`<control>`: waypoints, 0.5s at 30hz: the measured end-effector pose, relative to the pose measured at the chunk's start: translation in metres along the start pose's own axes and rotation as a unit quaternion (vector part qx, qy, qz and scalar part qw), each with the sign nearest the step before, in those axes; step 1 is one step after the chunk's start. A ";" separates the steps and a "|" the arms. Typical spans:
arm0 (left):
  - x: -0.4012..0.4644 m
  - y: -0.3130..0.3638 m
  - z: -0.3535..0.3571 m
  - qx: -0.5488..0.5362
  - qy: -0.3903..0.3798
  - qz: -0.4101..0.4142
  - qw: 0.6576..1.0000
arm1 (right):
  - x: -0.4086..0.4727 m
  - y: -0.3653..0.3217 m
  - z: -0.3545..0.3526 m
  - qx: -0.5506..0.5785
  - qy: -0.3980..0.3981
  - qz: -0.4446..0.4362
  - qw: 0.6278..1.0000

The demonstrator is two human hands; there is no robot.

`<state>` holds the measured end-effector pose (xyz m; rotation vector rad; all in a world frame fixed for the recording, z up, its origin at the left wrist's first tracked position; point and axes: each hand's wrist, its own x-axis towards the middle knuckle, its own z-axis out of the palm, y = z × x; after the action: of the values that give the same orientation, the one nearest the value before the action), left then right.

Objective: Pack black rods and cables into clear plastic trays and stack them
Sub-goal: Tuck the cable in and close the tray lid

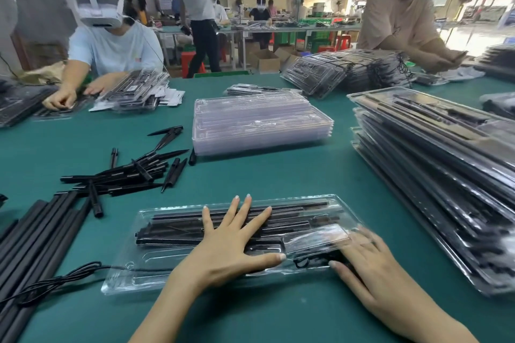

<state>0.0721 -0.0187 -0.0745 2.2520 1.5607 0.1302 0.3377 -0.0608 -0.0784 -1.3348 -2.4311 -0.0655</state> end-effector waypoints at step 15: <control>0.002 -0.001 -0.001 0.012 -0.012 -0.003 1.000 | 0.001 -0.011 0.018 0.120 0.146 0.154 0.970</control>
<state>0.0719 -0.0167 -0.0739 2.2574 1.5647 0.0831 0.3231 -0.0628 -0.0932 -1.4574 -1.9024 0.1021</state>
